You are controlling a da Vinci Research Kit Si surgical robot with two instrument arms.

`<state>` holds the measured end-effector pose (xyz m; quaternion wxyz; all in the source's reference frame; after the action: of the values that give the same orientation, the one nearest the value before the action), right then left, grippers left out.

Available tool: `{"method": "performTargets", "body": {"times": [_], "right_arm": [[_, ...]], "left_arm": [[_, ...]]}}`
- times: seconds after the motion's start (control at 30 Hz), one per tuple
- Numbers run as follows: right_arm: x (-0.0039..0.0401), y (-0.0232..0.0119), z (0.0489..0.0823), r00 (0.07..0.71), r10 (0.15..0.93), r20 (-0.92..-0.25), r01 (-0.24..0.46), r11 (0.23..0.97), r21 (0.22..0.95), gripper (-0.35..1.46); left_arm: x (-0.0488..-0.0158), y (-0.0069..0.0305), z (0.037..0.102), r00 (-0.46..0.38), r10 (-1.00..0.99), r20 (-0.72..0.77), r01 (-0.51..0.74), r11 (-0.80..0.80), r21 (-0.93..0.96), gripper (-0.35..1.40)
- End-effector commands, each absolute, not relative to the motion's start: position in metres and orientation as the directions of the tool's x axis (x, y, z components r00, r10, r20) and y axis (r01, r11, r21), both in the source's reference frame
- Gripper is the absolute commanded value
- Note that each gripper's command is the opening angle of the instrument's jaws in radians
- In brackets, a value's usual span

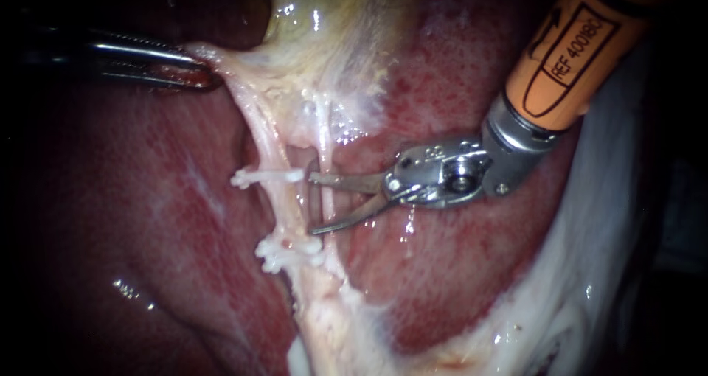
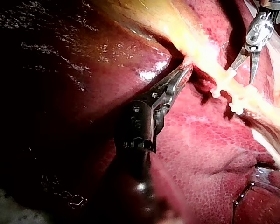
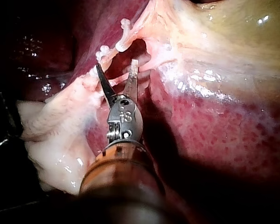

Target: Go to the cutting position left tube

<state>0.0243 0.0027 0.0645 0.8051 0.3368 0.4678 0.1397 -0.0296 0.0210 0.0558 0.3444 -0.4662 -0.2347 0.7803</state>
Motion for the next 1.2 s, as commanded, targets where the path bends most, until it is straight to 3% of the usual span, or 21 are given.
{"method": "performTargets", "body": {"times": [0.03,0.47,0.8,1.2], "right_arm": [[0.0243,0.0025,0.0647,0.525,0.544,-0.655,0.098,0.725,0.681,1.11],[0.0261,0.0003,0.0682,0.521,0.584,-0.622,0.161,0.649,0.744,1.16],[0.0279,0.0007,0.0681,0.448,0.659,-0.604,0.228,0.569,0.79,1.16],[0.029,0.0011,0.0677,0.418,0.688,-0.594,0.231,0.551,0.802,1.18]], "left_arm": [[-0.0296,0.021,0.0557,-0.328,0.756,-0.566,-0.319,-0.653,-0.687,-0.35],[-0.0296,0.021,0.0557,-0.328,0.756,-0.566,-0.319,-0.653,-0.687,-0.35],[-0.0296,0.021,0.0558,-0.328,0.756,-0.566,-0.319,-0.653,-0.687,-0.35],[-0.0297,0.021,0.0558,-0.328,0.756,-0.566,-0.319,-0.653,-0.687,-0.35]]}}
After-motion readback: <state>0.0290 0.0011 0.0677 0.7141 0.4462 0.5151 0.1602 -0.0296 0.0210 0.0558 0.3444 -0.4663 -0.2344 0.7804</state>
